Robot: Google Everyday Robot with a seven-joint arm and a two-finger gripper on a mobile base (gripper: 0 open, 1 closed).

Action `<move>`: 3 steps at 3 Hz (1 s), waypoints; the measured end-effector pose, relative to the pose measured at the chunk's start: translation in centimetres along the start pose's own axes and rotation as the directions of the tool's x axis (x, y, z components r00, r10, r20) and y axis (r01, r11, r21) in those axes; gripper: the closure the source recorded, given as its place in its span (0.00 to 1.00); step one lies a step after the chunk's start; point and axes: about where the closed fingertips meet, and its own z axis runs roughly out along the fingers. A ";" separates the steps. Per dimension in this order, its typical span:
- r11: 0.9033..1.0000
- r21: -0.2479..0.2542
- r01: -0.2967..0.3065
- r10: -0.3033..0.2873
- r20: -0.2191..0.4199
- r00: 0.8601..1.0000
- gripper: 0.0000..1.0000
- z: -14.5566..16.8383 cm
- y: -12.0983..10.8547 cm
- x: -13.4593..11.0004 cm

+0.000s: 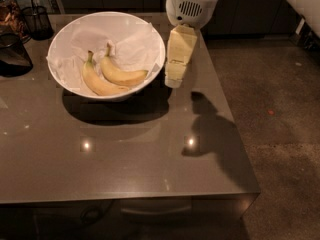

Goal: Pick banana from white bowl

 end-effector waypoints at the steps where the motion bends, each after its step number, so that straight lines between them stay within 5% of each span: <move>1: 1.000 0.024 -0.002 0.001 0.031 1.000 0.00 0.0 -0.4 -0.4; 2: 1.000 -0.004 0.017 -0.016 0.108 0.994 0.00 0.6 -1.5 -2.8; 3: 0.993 -0.108 0.050 -0.033 0.160 0.987 0.00 3.8 -4.3 -7.7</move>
Offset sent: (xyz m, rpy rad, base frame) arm 0.0356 0.0498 0.0074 0.2032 0.0352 0.0854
